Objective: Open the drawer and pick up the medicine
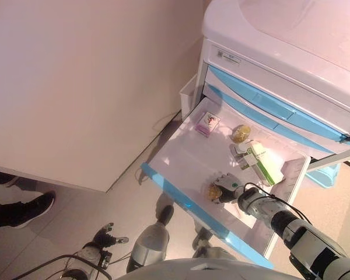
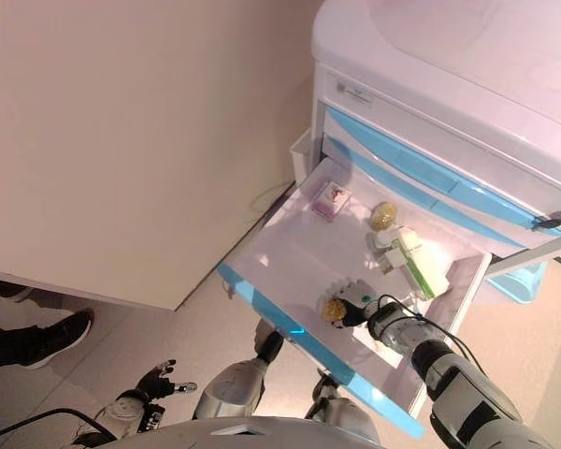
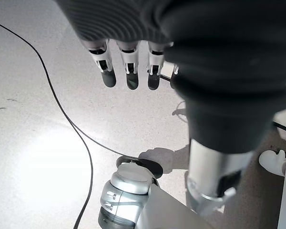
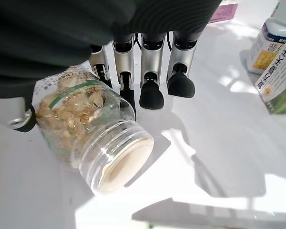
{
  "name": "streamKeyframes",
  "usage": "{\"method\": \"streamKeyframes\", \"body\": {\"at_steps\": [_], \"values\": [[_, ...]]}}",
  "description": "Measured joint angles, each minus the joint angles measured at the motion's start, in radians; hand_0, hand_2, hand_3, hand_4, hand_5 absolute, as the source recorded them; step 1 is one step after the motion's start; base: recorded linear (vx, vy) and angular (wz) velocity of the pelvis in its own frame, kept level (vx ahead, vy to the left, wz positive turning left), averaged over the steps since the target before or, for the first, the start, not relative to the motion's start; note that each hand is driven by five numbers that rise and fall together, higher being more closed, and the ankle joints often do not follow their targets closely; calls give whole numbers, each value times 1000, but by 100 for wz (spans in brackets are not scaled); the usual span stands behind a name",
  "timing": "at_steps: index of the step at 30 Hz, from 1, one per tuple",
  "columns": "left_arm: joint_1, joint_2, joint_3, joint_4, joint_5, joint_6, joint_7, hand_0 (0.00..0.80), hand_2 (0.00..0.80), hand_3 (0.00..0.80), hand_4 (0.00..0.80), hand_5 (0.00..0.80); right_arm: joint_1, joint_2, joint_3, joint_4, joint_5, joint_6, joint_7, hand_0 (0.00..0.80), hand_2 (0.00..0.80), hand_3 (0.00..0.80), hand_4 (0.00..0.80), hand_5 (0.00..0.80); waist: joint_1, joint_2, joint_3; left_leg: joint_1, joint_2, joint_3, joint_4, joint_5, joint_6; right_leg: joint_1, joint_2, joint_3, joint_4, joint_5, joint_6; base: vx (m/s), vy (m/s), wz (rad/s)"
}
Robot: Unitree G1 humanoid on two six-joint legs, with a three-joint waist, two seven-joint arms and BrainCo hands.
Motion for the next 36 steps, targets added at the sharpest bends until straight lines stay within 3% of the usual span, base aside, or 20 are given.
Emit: {"method": "streamKeyframes", "body": {"at_steps": [2, 6, 11, 16, 20, 25, 31, 36], "values": [[2, 1, 5, 0, 2, 7, -1, 0, 0, 0, 0, 0, 0, -45, -2, -112, 48, 13, 123, 800, 800, 800, 800, 800, -6, -2, -1, 14, 2, 11, -4, -1, 1, 6, 2, 10, 0, 0, 0, 3, 1, -15], [18, 4, 37, -2, 2, 35, -5, 0, 0, 0, 0, 0, 34, -173, -50, -472, 322, 93, 446, 800, 800, 800, 800, 800, -55, -24, -3, 34, 4, 52, -5, -8, 9, 6, 11, 75, 0, 2, 2, 35, 38, -29], [60, 13, 118, 12, 3, 49, -19, 0, 0, 0, 0, 0, 82, -306, -242, -823, 634, 171, 759, 800, 800, 800, 800, 800, -142, -96, -31, 90, 14, 154, -28, -19, 26, 8, 24, 176, 0, 11, 5, 42, 47, -58], [34, 18, 117, 7, 3, 48, -19, 0, 0, 0, 0, 0, 35, -450, -353, -968, 988, 229, 969, 800, 800, 800, 800, 800, -220, -127, -54, 139, 17, 217, -43, -30, 36, 24, 26, 240, 0, 15, 8, 43, 47, -40], [23, 16, 116, 2, 3, 46, -15, 0, 0, 0, 0, 0, -30, -466, -385, -973, 1202, 242, 995, 800, 800, 800, 800, 800, -246, -127, -64, 156, 17, 246, -44, -39, 37, 28, 27, 260, 0, 18, 11, 56, 41, -22], [27, 2, 115, 11, 3, 47, -8, 0, 0, 0, 0, 0, -129, -467, -447, -906, 1378, 224, 899, 800, 800, 800, 800, 800, -247, -118, -85, 170, 17, 254, -44, -46, 38, 34, 38, 279, 0, 22, 6, 55, 35, -10], [49, -4, 93, 31, 3, 48, -7, 0, 0, 0, 0, 0, -268, -491, -512, -708, 1414, 206, 697, 800, 800, 800, 800, 800, -243, -98, -111, 187, 18, 254, -51, -47, 38, 48, 39, 279, 0, 19, 10, 53, 22, 0], [55, -4, 78, 73, 2, 49, -8, 0, 0, 0, 0, 0, -405, -558, -487, -520, 1445, 234, 624, 800, 800, 800, 800, 800, -230, -92, -117, 188, 18, 250, -51, -46, 38, 56, 36, 274, 0, 19, 10, 56, 19, 2]]}}
